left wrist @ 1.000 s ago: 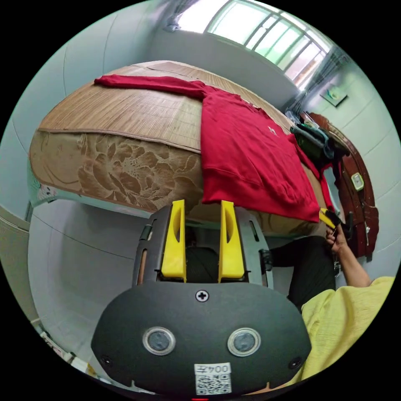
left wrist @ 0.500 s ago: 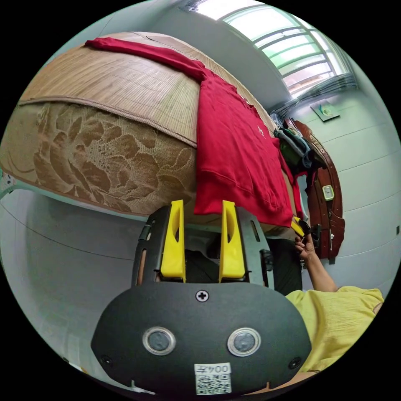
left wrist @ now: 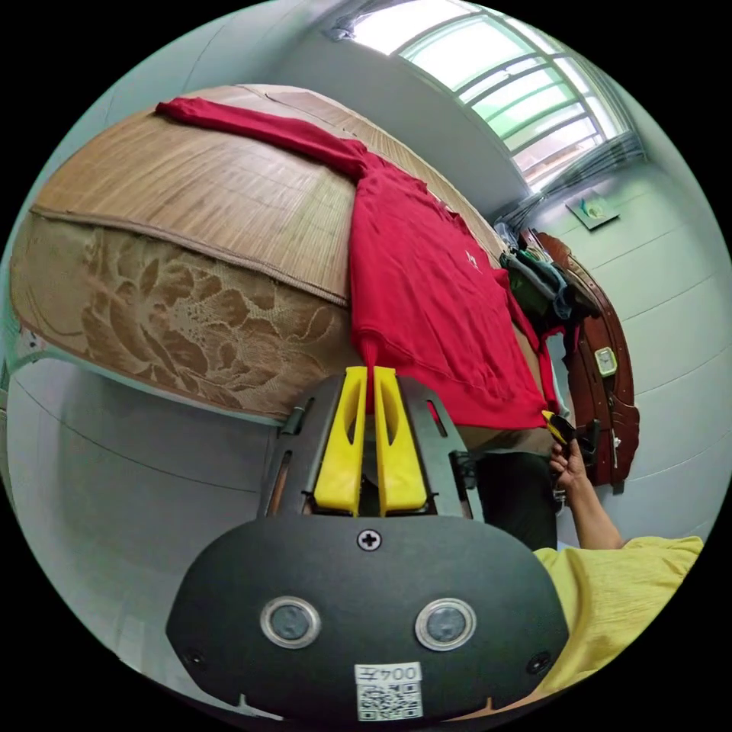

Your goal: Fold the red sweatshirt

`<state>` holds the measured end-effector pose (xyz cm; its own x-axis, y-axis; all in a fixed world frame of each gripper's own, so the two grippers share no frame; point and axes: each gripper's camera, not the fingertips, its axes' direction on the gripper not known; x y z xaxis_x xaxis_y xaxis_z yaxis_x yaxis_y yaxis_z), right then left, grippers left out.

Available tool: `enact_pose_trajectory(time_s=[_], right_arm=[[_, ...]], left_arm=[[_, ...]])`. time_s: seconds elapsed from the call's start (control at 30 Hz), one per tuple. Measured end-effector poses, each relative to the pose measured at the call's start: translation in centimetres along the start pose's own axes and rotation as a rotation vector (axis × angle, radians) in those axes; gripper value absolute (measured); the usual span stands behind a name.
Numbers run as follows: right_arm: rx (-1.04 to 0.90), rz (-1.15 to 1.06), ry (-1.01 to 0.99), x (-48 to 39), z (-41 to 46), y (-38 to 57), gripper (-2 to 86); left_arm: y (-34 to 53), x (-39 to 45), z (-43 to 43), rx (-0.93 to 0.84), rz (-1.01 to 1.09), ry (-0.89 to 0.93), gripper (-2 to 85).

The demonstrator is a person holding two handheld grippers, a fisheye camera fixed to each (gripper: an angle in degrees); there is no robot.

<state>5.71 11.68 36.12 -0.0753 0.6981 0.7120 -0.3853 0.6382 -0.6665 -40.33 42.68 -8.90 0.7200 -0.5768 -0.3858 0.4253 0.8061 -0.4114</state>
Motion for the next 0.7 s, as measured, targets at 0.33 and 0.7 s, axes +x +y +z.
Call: enact_pose_trajectory(time_s=[0.33,0.7], right_arm=[[-0.028,-0.102,0.023,-4.0,-3.3,0.6,3.6],[-0.079,-0.197,0.040,-7.1,-9.2,4.1,3.6]], left_arm=[[1.4,6.8,-2.9,-0.027,0.151,-0.079,1.5],[5.9,16.2,-7.9,-0.114,0.284,-0.097,1.5]])
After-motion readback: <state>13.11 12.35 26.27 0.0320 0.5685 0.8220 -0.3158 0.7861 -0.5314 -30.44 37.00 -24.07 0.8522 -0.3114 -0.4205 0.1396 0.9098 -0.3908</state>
